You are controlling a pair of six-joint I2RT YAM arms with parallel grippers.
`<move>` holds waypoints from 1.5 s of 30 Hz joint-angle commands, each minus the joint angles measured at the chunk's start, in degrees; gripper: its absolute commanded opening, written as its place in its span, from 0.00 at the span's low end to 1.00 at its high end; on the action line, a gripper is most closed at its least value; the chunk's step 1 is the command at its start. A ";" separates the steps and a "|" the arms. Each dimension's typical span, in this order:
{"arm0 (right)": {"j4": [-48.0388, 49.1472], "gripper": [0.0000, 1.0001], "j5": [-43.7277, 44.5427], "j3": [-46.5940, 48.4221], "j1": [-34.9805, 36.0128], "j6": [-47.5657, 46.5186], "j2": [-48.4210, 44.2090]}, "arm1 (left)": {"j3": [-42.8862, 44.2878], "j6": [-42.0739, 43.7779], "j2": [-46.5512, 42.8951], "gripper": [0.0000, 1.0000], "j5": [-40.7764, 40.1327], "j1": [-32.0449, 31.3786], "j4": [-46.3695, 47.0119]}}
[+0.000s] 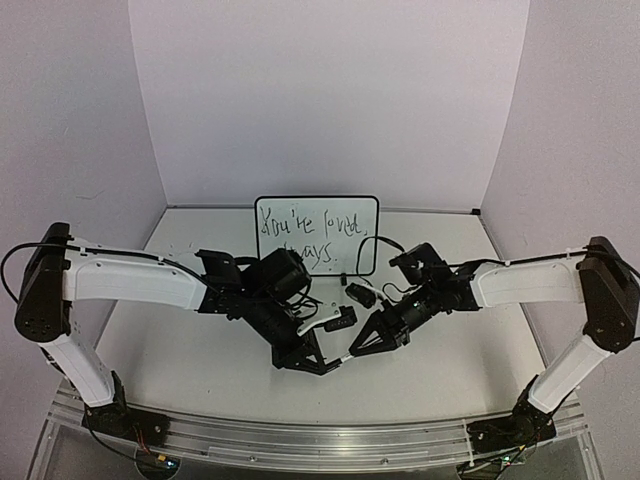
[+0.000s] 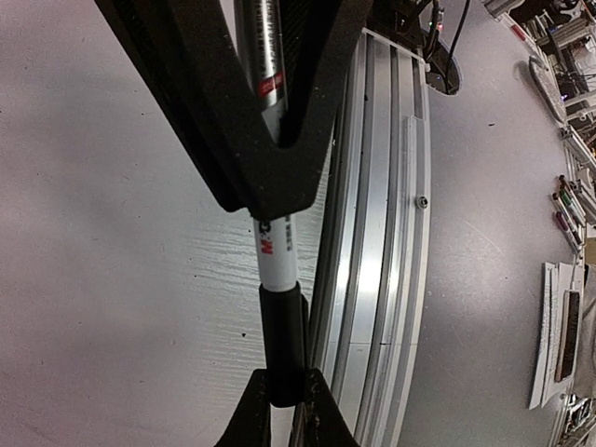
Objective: Write a sentence on the whiteboard
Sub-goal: Insert the whiteboard marker without the cap into the whiteboard marker, then put down the whiteboard marker at the center of the board.
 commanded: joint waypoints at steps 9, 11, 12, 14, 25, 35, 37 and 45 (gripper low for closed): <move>4.03 0.00 0.24 2.24 3.81 1.00 2.31 | 9.42 2.18 -0.66 0.00 -1.60 -0.22 13.54; 4.88 0.00 0.17 2.27 4.04 1.55 2.52 | 10.21 2.09 -0.35 0.00 -1.35 -0.18 14.63; 5.32 0.00 0.11 2.27 4.17 1.82 2.64 | 10.65 2.03 -0.16 0.00 -1.24 -0.22 14.98; 6.26 0.00 -0.02 2.20 4.37 2.37 2.83 | 11.29 1.94 0.27 0.00 -1.16 -0.16 15.70; 8.09 0.00 1.68 1.78 5.28 3.30 2.86 | 13.09 2.04 1.28 0.00 -1.28 -0.05 17.87; 7.63 0.00 19.18 -3.35 -6.99 6.09 -5.04 | 2.15 -3.72 -8.85 0.59 -14.53 6.49 12.54; 7.62 0.00 20.84 -3.64 -8.52 5.60 -5.32 | 0.13 -6.06 -12.16 0.68 -16.12 9.48 11.01; 10.09 0.02 26.30 -0.90 -9.89 6.06 3.82 | -2.30 -14.30 -17.29 0.80 -22.93 23.22 3.37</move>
